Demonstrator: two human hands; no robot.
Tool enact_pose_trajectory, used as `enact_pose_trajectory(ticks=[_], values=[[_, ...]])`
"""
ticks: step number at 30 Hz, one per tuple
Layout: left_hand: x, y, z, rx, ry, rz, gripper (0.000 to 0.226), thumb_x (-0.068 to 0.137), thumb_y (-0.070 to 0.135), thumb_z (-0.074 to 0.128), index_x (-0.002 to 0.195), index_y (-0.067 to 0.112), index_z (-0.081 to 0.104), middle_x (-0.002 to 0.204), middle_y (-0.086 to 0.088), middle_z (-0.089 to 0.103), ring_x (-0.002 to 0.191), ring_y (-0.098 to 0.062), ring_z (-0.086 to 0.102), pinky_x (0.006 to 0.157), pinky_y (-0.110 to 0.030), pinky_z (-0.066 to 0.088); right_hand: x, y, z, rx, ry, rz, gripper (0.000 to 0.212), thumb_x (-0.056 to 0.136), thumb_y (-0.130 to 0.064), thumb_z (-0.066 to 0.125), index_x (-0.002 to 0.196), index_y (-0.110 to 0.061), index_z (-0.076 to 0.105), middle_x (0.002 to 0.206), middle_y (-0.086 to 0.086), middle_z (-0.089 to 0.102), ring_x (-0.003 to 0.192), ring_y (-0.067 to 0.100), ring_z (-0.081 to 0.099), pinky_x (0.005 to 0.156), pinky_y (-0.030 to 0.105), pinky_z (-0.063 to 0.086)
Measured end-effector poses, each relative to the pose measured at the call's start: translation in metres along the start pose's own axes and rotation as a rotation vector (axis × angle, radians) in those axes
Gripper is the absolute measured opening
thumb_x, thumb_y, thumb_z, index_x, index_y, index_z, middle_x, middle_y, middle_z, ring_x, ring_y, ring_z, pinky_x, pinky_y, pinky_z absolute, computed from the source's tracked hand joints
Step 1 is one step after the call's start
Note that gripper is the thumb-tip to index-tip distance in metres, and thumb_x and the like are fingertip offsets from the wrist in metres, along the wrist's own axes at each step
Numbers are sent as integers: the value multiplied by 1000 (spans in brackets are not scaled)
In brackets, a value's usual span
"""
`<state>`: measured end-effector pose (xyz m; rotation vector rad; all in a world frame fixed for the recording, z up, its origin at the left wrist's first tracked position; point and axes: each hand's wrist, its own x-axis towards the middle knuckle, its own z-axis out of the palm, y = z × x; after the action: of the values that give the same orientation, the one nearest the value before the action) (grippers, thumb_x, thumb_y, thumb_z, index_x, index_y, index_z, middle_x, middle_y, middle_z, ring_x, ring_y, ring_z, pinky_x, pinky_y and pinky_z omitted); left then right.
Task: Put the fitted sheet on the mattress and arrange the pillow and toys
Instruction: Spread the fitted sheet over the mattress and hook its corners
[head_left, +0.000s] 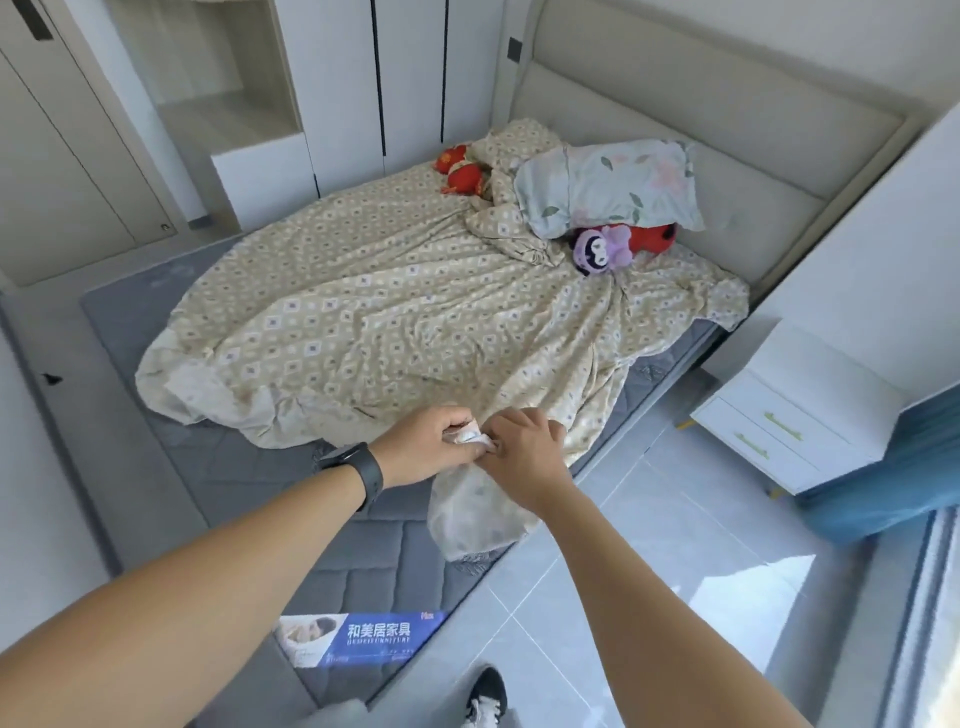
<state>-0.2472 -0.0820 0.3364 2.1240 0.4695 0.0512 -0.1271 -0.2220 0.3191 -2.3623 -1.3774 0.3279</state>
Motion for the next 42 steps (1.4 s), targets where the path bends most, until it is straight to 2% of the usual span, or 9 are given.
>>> enact_pose_trajectory(ticks=[5, 10, 17, 20, 24, 29, 33, 38, 42], values=[[3, -23, -28, 106, 97, 168, 62, 82, 35, 78, 55, 24, 24, 54, 5, 29, 51, -9, 26, 55, -34, 17, -4, -24, -17, 241, 131, 104, 7, 76, -31, 64, 79, -32, 58, 123, -13, 65, 117, 10, 51, 94, 30, 30], [-14, -46, -62, 95, 136, 357, 49, 83, 44, 63, 57, 23, 27, 70, 7, 46, 58, -12, 44, 53, -32, 29, -5, -94, -6, 317, 176, 329, 23, 76, -14, 65, 66, -27, 49, 71, -3, 54, 61, 14, 46, 56, 33, 39], [-26, -24, -83, 41, -110, 342, 50, 87, 0, 63, 65, 24, 25, 58, 9, 24, 54, -6, 26, 54, -26, 21, -21, -149, -2, 141, 163, 454, 64, 75, -24, 62, 135, -33, 42, 127, -5, 50, 107, 20, 51, 86, 39, 46], [-34, -11, -87, -80, -181, 296, 35, 91, 20, 71, 72, 18, 41, 60, 1, 43, 57, -3, 34, 55, -24, 28, -13, -156, -22, 148, 127, 553, 24, 81, -8, 51, 96, -21, 63, 90, 4, 64, 84, 29, 59, 60, 33, 43], [-47, -18, -100, 39, -356, 222, 21, 85, 33, 78, 93, 17, 66, 76, 8, 67, 67, -3, 59, 62, -20, 40, -9, -172, -41, 291, 328, 507, 29, 72, 6, 43, 72, -14, 63, 70, 12, 61, 64, 28, 51, 50, 31, 31], [-27, -68, -130, 106, -242, 190, 41, 101, 25, 58, 64, 25, 40, 70, 1, 41, 63, -15, 40, 64, -34, 29, 3, -181, -42, 350, 530, 478, 34, 70, 8, 42, 73, -16, 65, 55, 1, 49, 58, 29, 47, 48, 34, 31], [-14, -100, -169, 39, -99, -1, 25, 102, 12, 50, 77, 13, 46, 74, -10, 47, 66, -16, 41, 60, -30, 30, 6, -165, -28, 15, 403, 719, 31, 81, -9, 50, 106, -22, 66, 92, 4, 65, 88, 31, 59, 66, 34, 40], [4, -70, -190, 100, -224, 217, 33, 95, 12, 55, 69, 33, 57, 67, 13, 57, 62, -5, 50, 59, -25, 36, 58, -202, 6, -67, 49, 516, 66, 84, -39, 59, 146, -37, 36, 145, -3, 44, 131, 27, 39, 109, 46, 29], [19, -74, -225, 157, -249, 402, 16, 91, 34, 67, 76, 35, 62, 76, 9, 66, 70, -7, 60, 64, -27, 46, 105, -233, 24, 308, 60, 641, 14, 92, -19, 51, 90, -10, 61, 80, 7, 64, 65, 22, 58, 58, 35, 48]])
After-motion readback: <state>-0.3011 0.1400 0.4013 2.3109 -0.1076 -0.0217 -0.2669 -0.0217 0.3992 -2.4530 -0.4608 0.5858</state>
